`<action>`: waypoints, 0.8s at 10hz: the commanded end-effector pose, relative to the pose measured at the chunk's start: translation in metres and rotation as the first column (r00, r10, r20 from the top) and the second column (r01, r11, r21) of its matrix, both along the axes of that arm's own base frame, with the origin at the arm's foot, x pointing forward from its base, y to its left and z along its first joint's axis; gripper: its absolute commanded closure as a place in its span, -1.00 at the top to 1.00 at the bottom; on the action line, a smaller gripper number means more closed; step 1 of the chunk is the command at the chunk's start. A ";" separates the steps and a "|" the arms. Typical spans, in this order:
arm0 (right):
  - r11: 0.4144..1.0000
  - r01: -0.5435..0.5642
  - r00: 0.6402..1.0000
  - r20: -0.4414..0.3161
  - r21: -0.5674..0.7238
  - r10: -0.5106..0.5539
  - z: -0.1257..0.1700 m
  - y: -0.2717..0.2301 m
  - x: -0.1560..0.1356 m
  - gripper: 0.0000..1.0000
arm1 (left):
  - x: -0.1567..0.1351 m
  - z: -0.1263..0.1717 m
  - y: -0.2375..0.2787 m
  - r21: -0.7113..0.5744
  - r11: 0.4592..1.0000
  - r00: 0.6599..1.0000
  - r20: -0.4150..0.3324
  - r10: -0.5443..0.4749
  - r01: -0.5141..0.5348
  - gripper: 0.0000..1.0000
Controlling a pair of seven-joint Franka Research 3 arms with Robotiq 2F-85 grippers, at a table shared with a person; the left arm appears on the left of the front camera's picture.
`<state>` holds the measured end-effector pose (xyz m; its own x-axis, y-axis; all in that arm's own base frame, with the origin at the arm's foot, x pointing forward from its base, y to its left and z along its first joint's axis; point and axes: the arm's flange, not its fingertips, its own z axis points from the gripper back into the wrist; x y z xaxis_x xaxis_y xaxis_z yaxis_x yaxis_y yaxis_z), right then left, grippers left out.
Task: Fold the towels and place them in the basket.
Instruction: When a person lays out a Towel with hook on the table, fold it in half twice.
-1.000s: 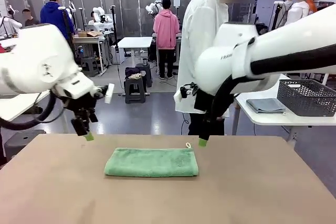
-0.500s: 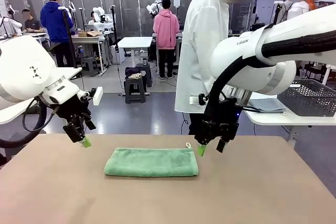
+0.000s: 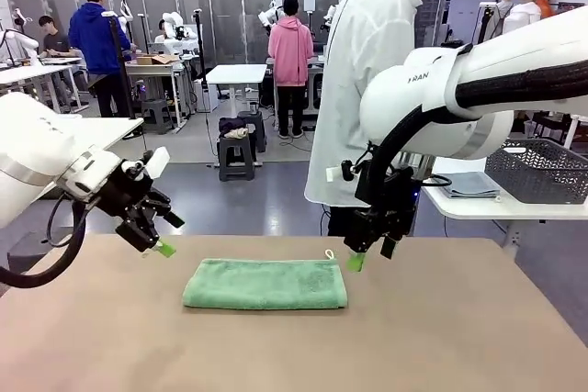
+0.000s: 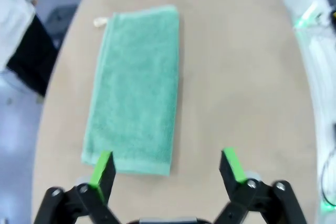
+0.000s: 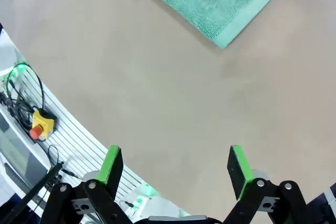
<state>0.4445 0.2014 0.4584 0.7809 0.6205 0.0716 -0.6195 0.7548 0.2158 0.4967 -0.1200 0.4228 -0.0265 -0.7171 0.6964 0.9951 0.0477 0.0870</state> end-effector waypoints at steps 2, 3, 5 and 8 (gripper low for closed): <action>0.949 0.297 0.954 -0.069 0.102 -0.291 -0.011 0.017 -0.005 1.00 | 0.004 -0.020 0.022 -0.125 0.991 0.998 -0.041 -0.052 0.047 1.00; 0.910 0.390 0.921 -0.070 0.141 -0.384 -0.014 0.018 -0.006 1.00 | 0.005 -0.023 0.026 -0.137 0.990 0.997 -0.051 -0.050 0.042 1.00; 0.846 0.499 0.867 -0.101 0.190 -0.488 -0.021 0.019 -0.004 1.00 | 0.006 -0.026 0.033 -0.157 0.987 0.996 -0.079 -0.031 0.019 1.00; 0.758 0.609 0.784 -0.031 0.232 -0.620 -0.031 0.028 0.002 1.00 | 0.010 -0.028 0.037 -0.189 0.982 0.996 -0.084 -0.025 0.008 1.00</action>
<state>0.4491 0.2174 0.4355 0.9887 0.0454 0.1430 -0.1029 0.8988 0.4261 0.4999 -0.0818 0.3950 0.0236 -0.6122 0.7904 0.9992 0.0388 0.0002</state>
